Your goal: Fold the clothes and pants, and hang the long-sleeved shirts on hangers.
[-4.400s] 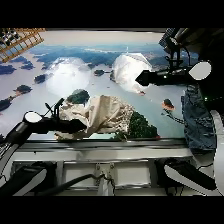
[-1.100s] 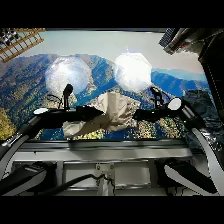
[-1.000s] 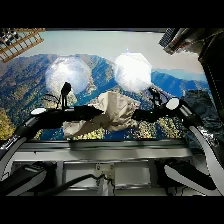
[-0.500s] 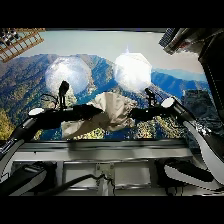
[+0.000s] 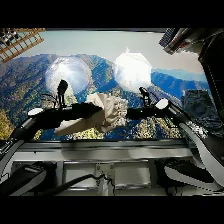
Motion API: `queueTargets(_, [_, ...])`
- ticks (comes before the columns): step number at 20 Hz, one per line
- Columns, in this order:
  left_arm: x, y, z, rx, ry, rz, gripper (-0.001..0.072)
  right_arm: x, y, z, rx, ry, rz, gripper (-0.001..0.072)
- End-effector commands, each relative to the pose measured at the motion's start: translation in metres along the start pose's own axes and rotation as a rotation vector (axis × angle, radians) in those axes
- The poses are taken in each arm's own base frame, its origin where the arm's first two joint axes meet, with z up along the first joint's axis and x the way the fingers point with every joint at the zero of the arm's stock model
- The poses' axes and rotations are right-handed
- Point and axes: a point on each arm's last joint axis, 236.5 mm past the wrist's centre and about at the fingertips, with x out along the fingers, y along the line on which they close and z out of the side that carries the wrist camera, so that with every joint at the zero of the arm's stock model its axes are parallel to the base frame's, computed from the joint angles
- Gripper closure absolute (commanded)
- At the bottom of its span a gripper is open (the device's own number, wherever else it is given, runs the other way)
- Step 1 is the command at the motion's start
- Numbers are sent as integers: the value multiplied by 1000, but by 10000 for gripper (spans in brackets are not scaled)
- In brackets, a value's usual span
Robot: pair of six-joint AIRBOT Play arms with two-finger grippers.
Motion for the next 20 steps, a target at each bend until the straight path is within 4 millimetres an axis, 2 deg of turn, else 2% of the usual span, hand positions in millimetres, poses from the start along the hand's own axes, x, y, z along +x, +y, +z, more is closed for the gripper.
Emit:
queueTargets(1, [-2, -18, 8, 27, -33, -41, 708, -9, 20, 9, -30, -51, 51, 678])
queueTargets(5, [-9, -41, 19, 96, -66, -63, 709, -25, 41, 15, -56, -103, 103, 683])
queueTargets(8, [-17, -78, 32, 198, -103, -98, 709, -53, 71, 23, -104, -181, 158, 681])
queueTargets(11, [-25, -129, 39, 299, -122, -138, 709, -111, 120, 29, -260, -295, 210, 681])
queueTargets(13, [-28, -161, 31, 388, -105, -142, 709, -160, 147, 34, -360, -417, 191, 681])
queueTargets(15, [-30, -187, 15, 471, -76, -126, 709, -209, 166, 30, -435, -529, 143, 681])
queueTargets(17, [-35, -211, -3, 522, -69, -128, 709, -251, 181, 12, -498, -599, 111, 681])
queueTargets(20, [-42, -235, -27, 554, -66, -134, 710, -294, 199, -24, -526, -651, 113, 681])
